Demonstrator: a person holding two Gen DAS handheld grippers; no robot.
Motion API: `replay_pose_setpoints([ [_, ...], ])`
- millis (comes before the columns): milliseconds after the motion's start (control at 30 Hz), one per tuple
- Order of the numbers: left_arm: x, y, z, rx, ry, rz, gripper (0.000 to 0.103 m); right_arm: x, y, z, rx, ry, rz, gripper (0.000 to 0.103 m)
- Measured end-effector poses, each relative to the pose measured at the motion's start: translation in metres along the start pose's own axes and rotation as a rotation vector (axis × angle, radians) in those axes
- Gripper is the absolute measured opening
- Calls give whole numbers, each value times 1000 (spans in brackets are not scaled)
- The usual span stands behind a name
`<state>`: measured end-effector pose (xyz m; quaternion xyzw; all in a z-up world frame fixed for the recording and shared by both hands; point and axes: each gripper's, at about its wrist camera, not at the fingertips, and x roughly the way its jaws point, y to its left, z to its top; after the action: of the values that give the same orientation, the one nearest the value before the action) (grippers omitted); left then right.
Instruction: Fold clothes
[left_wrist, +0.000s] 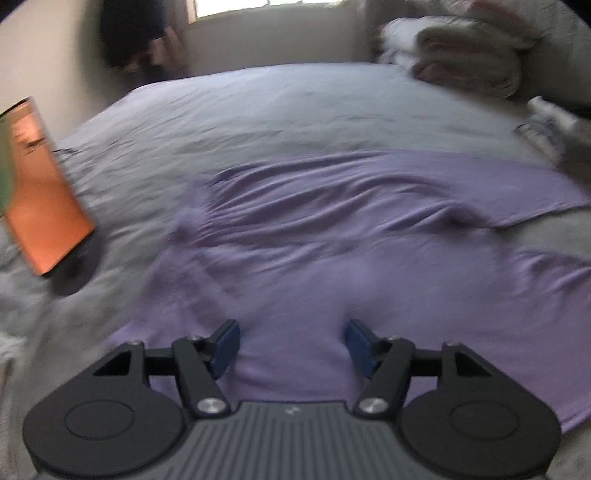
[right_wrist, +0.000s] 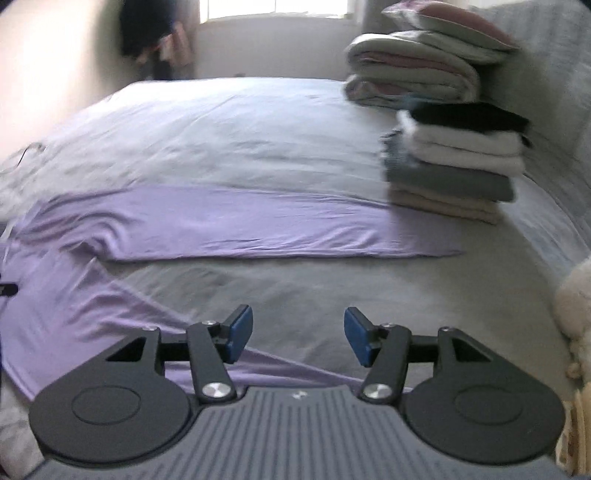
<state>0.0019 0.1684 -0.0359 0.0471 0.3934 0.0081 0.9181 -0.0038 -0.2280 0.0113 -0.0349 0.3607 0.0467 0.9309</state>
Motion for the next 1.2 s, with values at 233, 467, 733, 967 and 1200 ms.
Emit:
replay_pose_setpoints([
  [233, -14, 20, 17, -84, -46, -6, 78, 12, 48, 23, -50, -3, 76, 66],
  [467, 7, 40, 6, -258, -127, -61, 66, 31, 101, 42, -145, 9, 144, 66],
  [733, 29, 51, 18, -293, -99, -32, 66, 71, 166, 67, -225, 21, 248, 71],
  [967, 30, 59, 20, -310, -80, -57, 66, 111, 210, 89, -277, 36, 290, 72],
  [1200, 36, 69, 17, -296, -80, -103, 62, 146, 243, 113, -361, 29, 310, 76],
])
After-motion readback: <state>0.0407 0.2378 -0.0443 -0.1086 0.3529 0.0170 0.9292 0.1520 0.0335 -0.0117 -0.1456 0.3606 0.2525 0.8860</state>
